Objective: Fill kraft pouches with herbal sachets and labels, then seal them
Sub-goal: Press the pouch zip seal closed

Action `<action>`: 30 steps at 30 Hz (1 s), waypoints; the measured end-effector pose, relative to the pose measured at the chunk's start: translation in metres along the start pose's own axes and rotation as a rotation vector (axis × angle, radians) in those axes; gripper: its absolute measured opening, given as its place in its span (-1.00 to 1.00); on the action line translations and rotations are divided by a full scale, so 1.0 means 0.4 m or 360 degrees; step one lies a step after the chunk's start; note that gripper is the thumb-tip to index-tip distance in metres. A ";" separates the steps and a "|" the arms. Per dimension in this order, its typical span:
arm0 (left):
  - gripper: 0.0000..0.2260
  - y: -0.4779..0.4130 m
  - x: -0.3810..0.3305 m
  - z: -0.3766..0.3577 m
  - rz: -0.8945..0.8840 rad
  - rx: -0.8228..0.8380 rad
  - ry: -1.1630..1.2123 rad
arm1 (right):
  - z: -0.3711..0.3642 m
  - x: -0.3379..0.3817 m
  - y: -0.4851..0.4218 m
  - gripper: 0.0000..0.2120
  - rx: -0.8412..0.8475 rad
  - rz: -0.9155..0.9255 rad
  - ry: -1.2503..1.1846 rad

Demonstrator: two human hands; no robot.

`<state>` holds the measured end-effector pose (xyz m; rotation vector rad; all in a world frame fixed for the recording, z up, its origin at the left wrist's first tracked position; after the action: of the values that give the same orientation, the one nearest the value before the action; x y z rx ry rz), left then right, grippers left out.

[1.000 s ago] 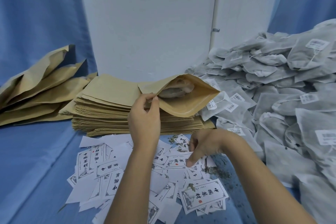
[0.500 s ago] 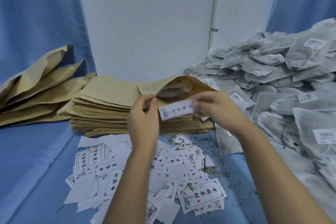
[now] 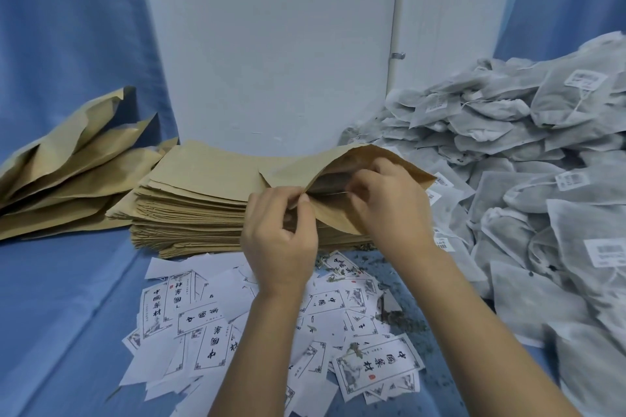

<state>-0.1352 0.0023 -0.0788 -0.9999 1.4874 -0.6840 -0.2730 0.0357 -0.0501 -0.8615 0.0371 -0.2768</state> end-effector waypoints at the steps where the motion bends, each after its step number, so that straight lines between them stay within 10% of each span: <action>1: -0.86 0.002 -0.005 -0.002 -0.0077 0.0002 -0.0011 | -0.001 0.002 -0.001 -0.88 0.0042 -0.0016 0.0027; 10: -0.83 0.018 -0.015 -0.026 -0.0229 0.0051 -0.0046 | -0.037 0.014 0.004 -0.71 0.0638 0.0152 -0.0048; 17: -0.88 -0.005 0.025 -0.023 0.0323 0.0010 -0.0278 | 0.016 0.024 -0.003 -0.72 0.0193 -0.0284 -0.0800; 24: -0.84 -0.025 0.060 -0.019 0.1065 0.0026 0.0376 | -0.064 0.086 0.067 -0.34 0.1760 -0.0174 -0.1421; 30: -0.89 -0.011 0.079 -0.043 0.1968 -0.0028 0.0946 | -0.112 0.090 0.074 -0.54 0.0946 -0.0938 -0.2018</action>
<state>-0.1505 -0.0295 -0.0874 0.2682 2.2290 -0.0253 -0.2380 0.0115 -0.0990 -0.3100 -1.4287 -0.2255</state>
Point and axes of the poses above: each hand's wrist, its own y-axis away from the middle knuckle, its own z-axis out of the back of the hand, x = y × z, the point moved 3 cm from there along -y, towards the middle knuckle, and after that the axes turned 13 degrees about y, right-handed, at the moved point
